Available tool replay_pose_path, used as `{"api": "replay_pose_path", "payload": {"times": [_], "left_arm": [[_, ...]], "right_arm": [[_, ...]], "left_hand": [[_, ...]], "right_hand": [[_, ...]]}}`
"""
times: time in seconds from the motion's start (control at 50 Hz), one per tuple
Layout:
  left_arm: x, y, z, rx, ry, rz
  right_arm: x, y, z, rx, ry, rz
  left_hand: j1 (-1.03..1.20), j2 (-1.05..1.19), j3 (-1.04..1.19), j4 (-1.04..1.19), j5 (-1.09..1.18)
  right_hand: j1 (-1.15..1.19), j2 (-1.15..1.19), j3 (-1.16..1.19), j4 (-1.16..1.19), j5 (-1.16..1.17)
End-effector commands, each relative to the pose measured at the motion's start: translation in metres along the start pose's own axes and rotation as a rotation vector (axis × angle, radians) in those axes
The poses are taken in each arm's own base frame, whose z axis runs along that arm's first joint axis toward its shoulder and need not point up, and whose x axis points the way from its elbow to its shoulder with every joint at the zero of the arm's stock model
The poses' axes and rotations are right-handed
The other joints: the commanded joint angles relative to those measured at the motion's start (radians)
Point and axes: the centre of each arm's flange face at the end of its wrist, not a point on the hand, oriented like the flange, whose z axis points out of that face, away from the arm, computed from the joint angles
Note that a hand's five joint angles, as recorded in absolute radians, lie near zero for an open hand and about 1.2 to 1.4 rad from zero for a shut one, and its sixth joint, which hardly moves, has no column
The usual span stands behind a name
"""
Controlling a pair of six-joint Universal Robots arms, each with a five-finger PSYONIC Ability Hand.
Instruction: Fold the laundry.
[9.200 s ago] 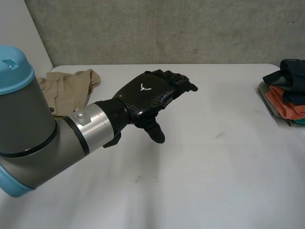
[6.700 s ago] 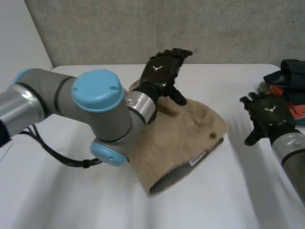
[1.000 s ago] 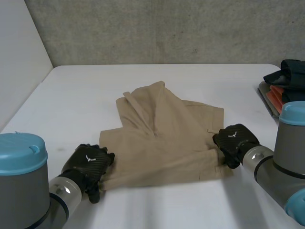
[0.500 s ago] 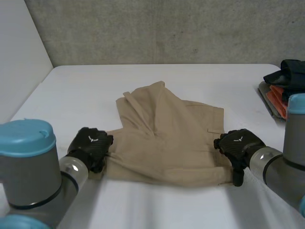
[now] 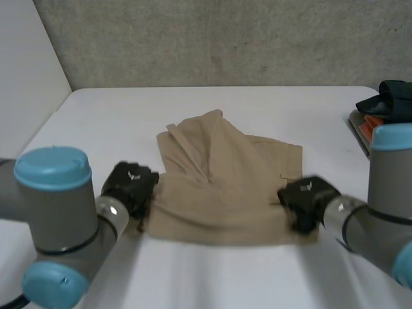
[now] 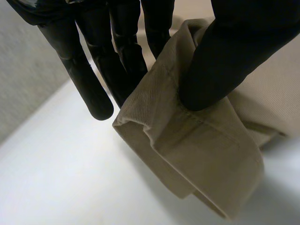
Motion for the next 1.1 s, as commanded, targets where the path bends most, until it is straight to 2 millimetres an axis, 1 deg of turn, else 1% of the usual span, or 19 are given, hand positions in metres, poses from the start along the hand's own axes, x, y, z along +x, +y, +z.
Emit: {"api": "replay_pose_path", "payload": {"times": [0.02, 0.04, 0.06, 0.1, 0.14, 0.16, 0.18, 0.24, 0.26, 0.3, 0.38, 0.4, 0.46, 0.64, 0.74, 0.82, 0.9, 1.0, 1.1], "left_arm": [[-0.036, -0.071, 0.041, 0.225, -0.142, 0.106], [-0.044, -0.085, 0.046, 0.27, -0.177, 0.121], [-0.055, -0.098, 0.05, 0.319, -0.22, 0.127], [-0.096, -0.148, 0.058, 0.52, -0.389, 0.117], [-0.109, -0.174, 0.056, 0.645, -0.463, 0.11], [-0.126, -0.198, 0.051, 0.778, -0.546, 0.093], [-0.137, -0.209, 0.046, 0.844, -0.595, 0.085], [-0.153, -0.24, 0.028, 1.06, -0.694, 0.028], [-0.154, -0.244, 0.024, 1.098, -0.702, 0.015], [-0.151, -0.242, 0.022, 1.12, -0.687, -0.012], [-0.141, -0.222, 0.026, 1.054, -0.634, -0.027], [-0.139, -0.217, 0.027, 1.036, -0.625, -0.028], [-0.124, -0.193, 0.032, 0.961, -0.575, -0.027], [-0.065, -0.109, 0.053, 0.702, -0.386, 0.007], [-0.021, -0.052, 0.062, 0.523, -0.254, 0.027], [0.005, -0.025, 0.051, 0.401, -0.159, 0.044], [0.005, -0.021, 0.034, 0.323, -0.125, 0.058], [-0.014, -0.051, -0.015, 0.277, -0.107, 0.088], [-0.039, -0.089, -0.073, 0.319, -0.126, 0.086]], "right_arm": [[0.05, -0.082, 0.019, 0.343, 0.268, -0.052], [0.065, -0.109, 0.019, 0.46, 0.352, -0.065], [0.071, -0.121, 0.017, 0.515, 0.392, -0.074], [0.092, -0.162, 0.01, 0.714, 0.515, -0.11], [0.101, -0.188, 0.0, 0.861, 0.597, -0.144], [0.106, -0.2, -0.005, 0.932, 0.639, -0.155], [0.114, -0.219, -0.018, 1.065, 0.706, -0.167], [0.118, -0.24, -0.035, 1.24, 0.785, -0.178], [0.118, -0.251, -0.046, 1.324, 0.822, -0.175], [0.115, -0.253, -0.047, 1.353, 0.823, -0.177], [0.106, -0.244, -0.03, 1.295, 0.767, -0.183], [0.101, -0.232, -0.014, 1.229, 0.724, -0.184], [0.096, -0.217, 0.003, 1.147, 0.678, -0.181], [0.062, -0.125, 0.065, 0.778, 0.503, -0.172], [0.04, -0.073, 0.08, 0.555, 0.404, -0.192], [0.031, -0.05, 0.077, 0.425, 0.352, -0.208], [0.025, -0.044, 0.06, 0.334, 0.3, -0.206], [0.026, -0.06, 0.017, 0.274, 0.265, -0.223], [0.037, -0.09, -0.051, 0.246, 0.273, -0.275]], "left_hand": [[0.24, 0.199, 0.205, 0.198, 0.247], [0.24, 0.199, 0.205, 0.198, 0.247], [0.24, 0.199, 0.205, 0.198, 0.247], [0.24, 0.199, 0.205, 0.198, 0.247], [0.24, 0.199, 0.205, 0.198, 0.247], [0.24, 0.199, 0.205, 0.198, 0.247], [0.24, 0.199, 0.205, 0.198, 0.247], [0.24, 0.199, 0.205, 0.198, 0.247], [0.24, 0.199, 0.205, 0.198, 0.247], [0.24, 0.199, 0.205, 0.198, 0.247], [0.24, 0.199, 0.205, 0.198, 0.247], [0.24, 0.199, 0.205, 0.198, 0.247], [0.24, 0.199, 0.205, 0.198, 0.247], [0.24, 0.199, 0.205, 0.198, 0.247], [0.24, 0.199, 0.205, 0.198, 0.247], [0.24, 0.199, 0.205, 0.198, 0.247], [0.24, 0.199, 0.205, 0.198, 0.247], [0.24, 0.199, 0.205, 0.198, 0.247], [0.24, 0.199, 0.205, 0.198, 0.247]], "right_hand": [[0.4, 0.216, 0.22, 0.219, 0.261], [0.4, 0.216, 0.22, 0.219, 0.261], [0.4, 0.216, 0.22, 0.219, 0.261], [0.4, 0.216, 0.22, 0.219, 0.261], [0.4, 0.216, 0.22, 0.219, 0.261], [0.4, 0.216, 0.22, 0.219, 0.261], [0.4, 0.216, 0.22, 0.219, 0.261], [0.4, 0.216, 0.22, 0.219, 0.261], [0.4, 0.216, 0.22, 0.219, 0.261], [0.4, 0.216, 0.22, 0.219, 0.261], [0.4, 0.216, 0.22, 0.219, 0.261], [0.4, 0.216, 0.22, 0.219, 0.261], [0.4, 0.216, 0.22, 0.219, 0.261], [0.4, 0.216, 0.22, 0.219, 0.261], [0.4, 0.216, 0.22, 0.219, 0.261], [0.4, 0.216, 0.22, 0.219, 0.261], [0.4, 0.216, 0.22, 0.219, 0.261], [0.4, 0.216, 0.22, 0.219, 0.261], [0.4, 0.216, 0.22, 0.219, 0.261]]}}
